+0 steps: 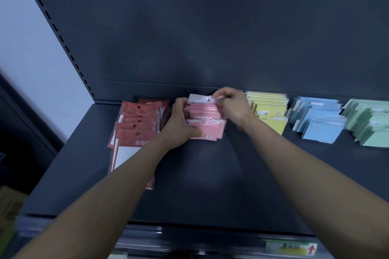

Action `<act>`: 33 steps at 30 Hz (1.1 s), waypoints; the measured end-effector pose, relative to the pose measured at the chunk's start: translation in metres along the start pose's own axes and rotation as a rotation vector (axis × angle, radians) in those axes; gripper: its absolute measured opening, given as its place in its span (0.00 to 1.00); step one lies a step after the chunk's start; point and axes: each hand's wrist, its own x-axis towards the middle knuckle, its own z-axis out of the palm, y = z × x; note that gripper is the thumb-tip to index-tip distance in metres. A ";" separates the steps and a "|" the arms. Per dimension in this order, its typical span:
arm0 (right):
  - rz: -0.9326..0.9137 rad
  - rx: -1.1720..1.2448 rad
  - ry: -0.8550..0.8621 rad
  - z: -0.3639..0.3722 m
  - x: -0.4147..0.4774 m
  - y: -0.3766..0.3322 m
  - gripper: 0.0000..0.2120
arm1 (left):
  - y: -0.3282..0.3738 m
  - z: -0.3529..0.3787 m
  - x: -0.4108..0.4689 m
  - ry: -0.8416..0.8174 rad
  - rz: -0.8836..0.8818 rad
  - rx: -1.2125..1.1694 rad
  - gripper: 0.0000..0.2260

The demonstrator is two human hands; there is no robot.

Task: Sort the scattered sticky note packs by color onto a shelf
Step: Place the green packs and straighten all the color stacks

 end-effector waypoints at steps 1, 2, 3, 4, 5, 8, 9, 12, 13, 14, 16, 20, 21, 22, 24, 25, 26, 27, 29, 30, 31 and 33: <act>0.012 -0.039 -0.015 0.000 0.002 0.000 0.13 | 0.000 0.000 0.001 -0.005 0.004 0.024 0.32; 0.026 -0.076 -0.027 0.000 0.004 0.000 0.12 | 0.001 -0.001 0.001 -0.012 0.008 0.051 0.32; 0.037 -0.104 -0.035 0.000 0.006 0.001 0.11 | 0.001 -0.002 0.001 -0.023 0.011 0.074 0.32; 0.045 -0.122 -0.042 0.001 0.007 0.001 0.10 | 0.002 -0.002 0.000 -0.034 0.012 0.091 0.32; 0.047 -0.134 -0.047 0.001 0.008 0.001 0.09 | 0.003 -0.003 0.000 -0.041 0.010 0.105 0.33; 0.045 -0.185 -0.048 0.001 0.010 -0.002 0.08 | 0.005 -0.004 -0.001 -0.052 0.006 0.142 0.38; 0.046 -0.204 -0.045 0.001 0.011 -0.003 0.07 | 0.007 -0.004 -0.001 -0.062 0.006 0.152 0.39; 0.074 -0.277 -0.110 -0.003 0.016 -0.006 0.11 | 0.011 -0.004 -0.002 -0.082 0.001 0.178 0.39; 0.098 -0.310 -0.161 -0.005 0.017 -0.007 0.14 | 0.012 -0.004 -0.002 -0.085 0.000 0.184 0.39; 0.124 -0.342 -0.211 -0.007 0.017 -0.008 0.15 | 0.012 -0.005 -0.002 -0.086 -0.002 0.189 0.38; 0.164 -0.383 -0.283 -0.011 0.014 -0.009 0.12 | 0.011 -0.005 -0.001 -0.088 -0.010 0.189 0.35; 0.185 -0.323 -0.404 -0.017 0.014 -0.009 0.26 | 0.008 -0.006 0.001 -0.074 -0.027 0.140 0.32; 0.192 -0.301 -0.438 -0.018 0.014 -0.009 0.25 | 0.007 -0.006 0.001 -0.067 -0.028 0.131 0.33; 0.204 -0.288 -0.466 -0.021 0.014 -0.009 0.21 | 0.007 -0.006 0.002 -0.062 -0.027 0.132 0.34; 0.207 -0.294 -0.499 -0.026 0.015 -0.009 0.10 | 0.007 -0.006 0.003 -0.064 -0.027 0.148 0.35; 0.196 -0.317 -0.490 -0.028 0.016 -0.010 0.06 | 0.007 -0.006 0.004 -0.069 -0.031 0.151 0.35; 0.178 -0.356 -0.470 -0.029 0.017 -0.012 0.03 | 0.007 -0.006 0.005 -0.075 -0.036 0.152 0.36; 0.153 -0.400 -0.461 -0.030 0.018 -0.014 0.04 | 0.007 -0.007 0.005 -0.079 -0.041 0.153 0.36; 0.125 -0.474 -0.463 -0.030 0.018 -0.020 0.06 | 0.008 -0.007 0.006 -0.081 -0.050 0.158 0.35; 0.117 -0.501 -0.461 -0.030 0.018 -0.023 0.07 | 0.008 -0.007 0.006 -0.084 -0.056 0.163 0.35; 0.112 -0.514 -0.452 -0.030 0.016 -0.025 0.09 | 0.008 -0.007 0.006 -0.087 -0.062 0.167 0.35; 0.135 -0.446 -0.409 -0.029 0.014 -0.026 0.12 | 0.010 -0.007 0.005 -0.097 -0.062 0.161 0.34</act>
